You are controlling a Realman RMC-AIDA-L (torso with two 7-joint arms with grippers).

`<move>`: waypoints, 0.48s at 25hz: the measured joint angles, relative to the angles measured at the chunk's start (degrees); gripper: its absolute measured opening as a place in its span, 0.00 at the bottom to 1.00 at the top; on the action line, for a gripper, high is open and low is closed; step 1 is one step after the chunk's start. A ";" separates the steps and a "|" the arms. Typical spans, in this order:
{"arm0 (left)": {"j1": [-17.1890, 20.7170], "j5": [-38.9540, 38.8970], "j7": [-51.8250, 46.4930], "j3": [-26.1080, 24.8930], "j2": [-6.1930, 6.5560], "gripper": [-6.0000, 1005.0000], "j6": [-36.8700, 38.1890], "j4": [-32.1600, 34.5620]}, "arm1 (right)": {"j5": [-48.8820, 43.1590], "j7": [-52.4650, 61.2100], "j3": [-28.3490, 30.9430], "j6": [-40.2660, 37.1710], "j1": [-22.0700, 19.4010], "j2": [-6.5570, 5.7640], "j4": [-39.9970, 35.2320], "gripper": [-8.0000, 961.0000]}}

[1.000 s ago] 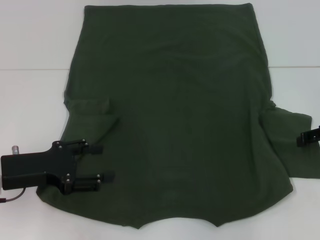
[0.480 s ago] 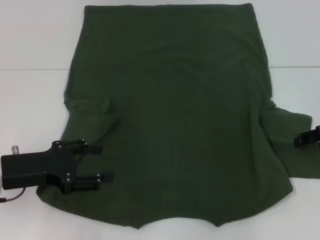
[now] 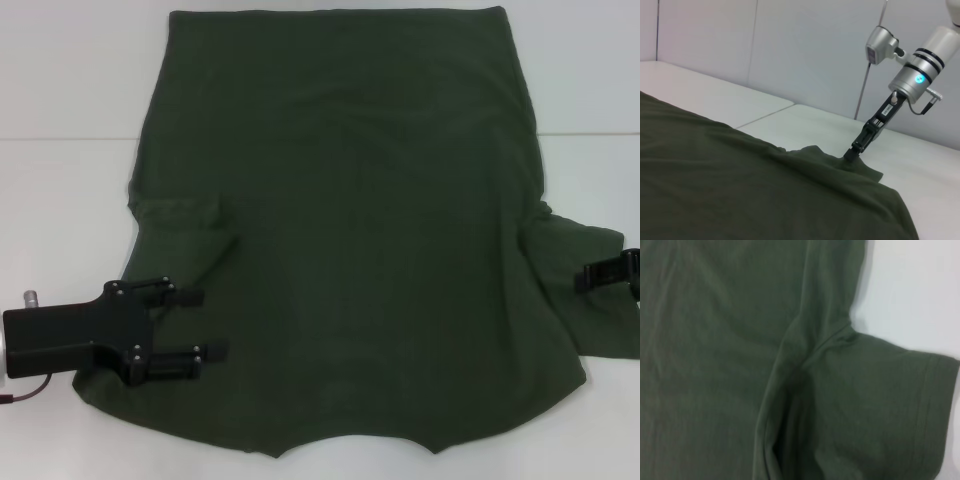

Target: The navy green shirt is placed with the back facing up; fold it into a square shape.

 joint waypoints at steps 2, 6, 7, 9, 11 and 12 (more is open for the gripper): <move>0.00 0.00 0.37 0.05 0.00 0.80 -0.22 -0.05 | 1.11 -0.01 0.04 0.00 -0.36 -0.22 0.12 0.79; 0.00 0.00 0.58 0.15 0.00 0.80 -0.27 -0.20 | 1.55 -0.06 0.19 0.01 -0.50 -0.58 0.93 0.79; 0.00 0.00 0.58 0.14 0.00 0.80 -0.27 -0.21 | 1.55 -0.07 0.19 0.01 -0.51 -0.62 1.10 0.78; 0.00 0.00 0.58 0.08 0.00 0.80 -0.28 -0.22 | 1.56 -0.07 0.20 0.00 -0.52 -0.62 1.28 0.78; 0.00 0.00 0.59 0.03 0.00 0.80 -0.28 -0.23 | 1.58 0.00 0.32 0.00 -0.53 -0.63 1.28 0.78; 0.00 0.00 0.59 0.03 0.00 0.80 -0.28 -0.24 | 1.58 0.02 0.43 0.00 -0.53 -0.64 1.28 0.78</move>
